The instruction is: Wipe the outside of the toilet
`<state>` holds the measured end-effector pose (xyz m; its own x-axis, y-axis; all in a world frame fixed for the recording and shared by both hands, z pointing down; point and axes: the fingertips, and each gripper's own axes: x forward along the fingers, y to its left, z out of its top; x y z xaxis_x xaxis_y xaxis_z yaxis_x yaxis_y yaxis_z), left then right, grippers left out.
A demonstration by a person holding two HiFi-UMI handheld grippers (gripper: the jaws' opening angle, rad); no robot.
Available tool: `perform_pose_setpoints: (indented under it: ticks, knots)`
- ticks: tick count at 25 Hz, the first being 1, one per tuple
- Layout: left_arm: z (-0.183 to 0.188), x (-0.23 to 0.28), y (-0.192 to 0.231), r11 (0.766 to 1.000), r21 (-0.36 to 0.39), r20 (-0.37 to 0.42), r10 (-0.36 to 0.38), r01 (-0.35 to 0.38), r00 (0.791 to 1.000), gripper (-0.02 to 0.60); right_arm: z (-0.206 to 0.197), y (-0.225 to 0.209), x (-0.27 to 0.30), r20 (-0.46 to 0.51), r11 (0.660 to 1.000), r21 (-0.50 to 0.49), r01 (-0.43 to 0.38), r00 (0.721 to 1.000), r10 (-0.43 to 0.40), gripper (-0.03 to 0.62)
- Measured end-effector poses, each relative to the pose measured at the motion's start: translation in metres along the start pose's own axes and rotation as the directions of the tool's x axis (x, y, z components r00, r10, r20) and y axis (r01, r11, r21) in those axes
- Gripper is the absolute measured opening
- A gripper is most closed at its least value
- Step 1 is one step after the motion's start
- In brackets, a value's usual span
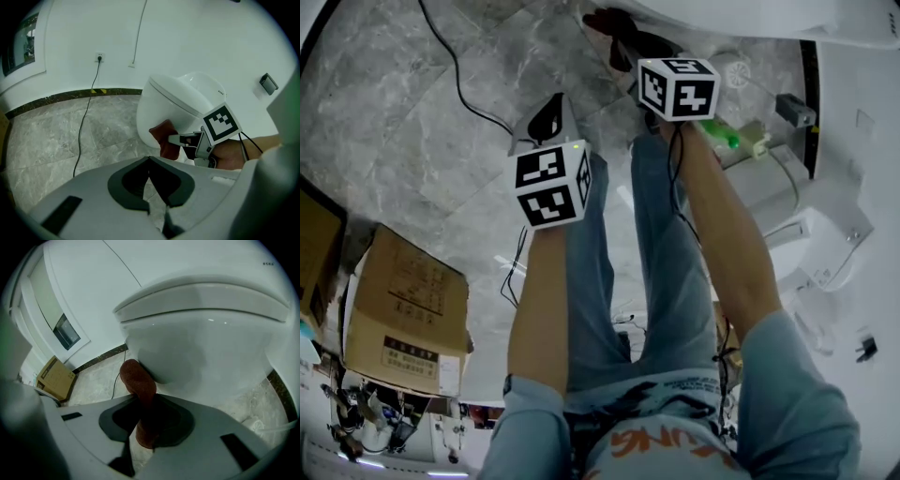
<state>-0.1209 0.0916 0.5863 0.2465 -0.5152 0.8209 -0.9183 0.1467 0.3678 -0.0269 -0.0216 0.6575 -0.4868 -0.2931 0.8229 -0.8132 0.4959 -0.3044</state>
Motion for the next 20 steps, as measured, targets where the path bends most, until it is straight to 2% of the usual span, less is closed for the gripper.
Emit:
perform_pose_setpoints:
  ticks: [7, 12, 20]
  knots:
    - [0.009, 0.018, -0.003, 0.999, 0.032, -0.010, -0.041, 0.041, 0.999, -0.006, 0.006, -0.016, 0.004, 0.029, 0.998, 0.059, 0.030, 0.999, -0.031, 0.072]
    - [0.008, 0.022, -0.011, 0.998, 0.051, -0.029, -0.042, 0.044, 0.999, -0.006, -0.001, -0.025, 0.001, 0.026, 0.994, 0.105, 0.037, 0.999, -0.040, 0.072]
    - [0.002, 0.025, -0.023, 0.999, 0.031, -0.048, -0.011, 0.013, 0.999, -0.006, -0.015, -0.055, -0.010, -0.026, 0.997, 0.076, 0.032, 0.999, -0.030, 0.074]
